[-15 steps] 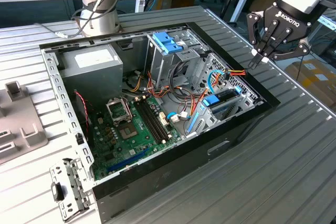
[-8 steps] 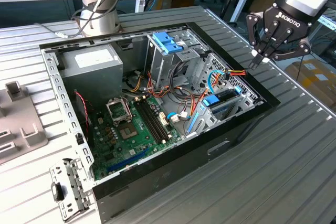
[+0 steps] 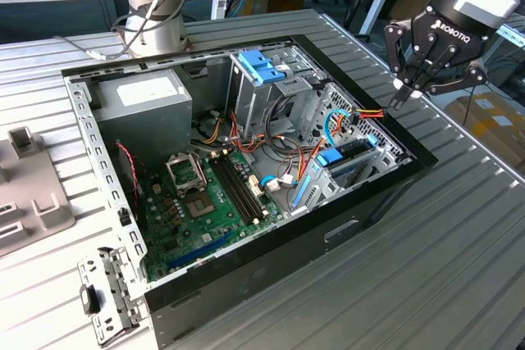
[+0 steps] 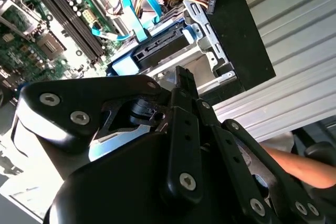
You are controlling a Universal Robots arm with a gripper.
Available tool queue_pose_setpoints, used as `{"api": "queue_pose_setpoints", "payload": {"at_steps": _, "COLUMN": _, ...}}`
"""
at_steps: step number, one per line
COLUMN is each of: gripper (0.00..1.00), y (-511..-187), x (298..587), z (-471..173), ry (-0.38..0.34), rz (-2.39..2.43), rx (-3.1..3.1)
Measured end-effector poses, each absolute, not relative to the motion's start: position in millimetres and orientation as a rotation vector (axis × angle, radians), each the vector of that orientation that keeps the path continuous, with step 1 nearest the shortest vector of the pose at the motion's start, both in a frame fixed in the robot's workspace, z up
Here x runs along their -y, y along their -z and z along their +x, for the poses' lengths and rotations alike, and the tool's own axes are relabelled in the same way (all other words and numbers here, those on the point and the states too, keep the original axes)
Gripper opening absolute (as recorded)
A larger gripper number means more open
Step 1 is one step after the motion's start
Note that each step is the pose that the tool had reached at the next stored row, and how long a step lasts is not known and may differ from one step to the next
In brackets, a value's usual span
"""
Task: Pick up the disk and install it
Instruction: 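Insert the first disk wire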
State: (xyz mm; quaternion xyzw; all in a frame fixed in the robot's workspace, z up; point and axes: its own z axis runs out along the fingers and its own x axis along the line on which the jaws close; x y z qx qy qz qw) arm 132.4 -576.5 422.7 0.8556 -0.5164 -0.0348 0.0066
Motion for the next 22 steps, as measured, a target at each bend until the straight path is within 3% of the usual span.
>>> {"api": "queue_pose_setpoints", "payload": {"at_steps": 15, "gripper": 0.11, "y": -422.0, "x": 576.5, "z": 132.4, "ry": 0.107, "rz": 2.758, "rx": 1.464}}
{"api": "queue_pose_setpoints", "payload": {"at_steps": 16, "gripper": 0.24, "y": -422.0, "x": 576.5, "z": 132.4, "ry": 0.107, "rz": 2.758, "rx": 1.464}}
{"api": "queue_pose_setpoints", "payload": {"at_steps": 17, "gripper": 0.24, "y": -422.0, "x": 576.5, "z": 132.4, "ry": 0.107, "rz": 2.758, "rx": 1.464}}
{"api": "queue_pose_setpoints", "payload": {"at_steps": 20, "gripper": 0.42, "y": -422.0, "x": 576.5, "z": 132.4, "ry": 0.107, "rz": 2.758, "rx": 1.464}}
{"api": "queue_pose_setpoints", "payload": {"at_steps": 22, "gripper": 0.42, "y": -422.0, "x": 576.5, "z": 132.4, "ry": 0.107, "rz": 2.758, "rx": 1.464}}
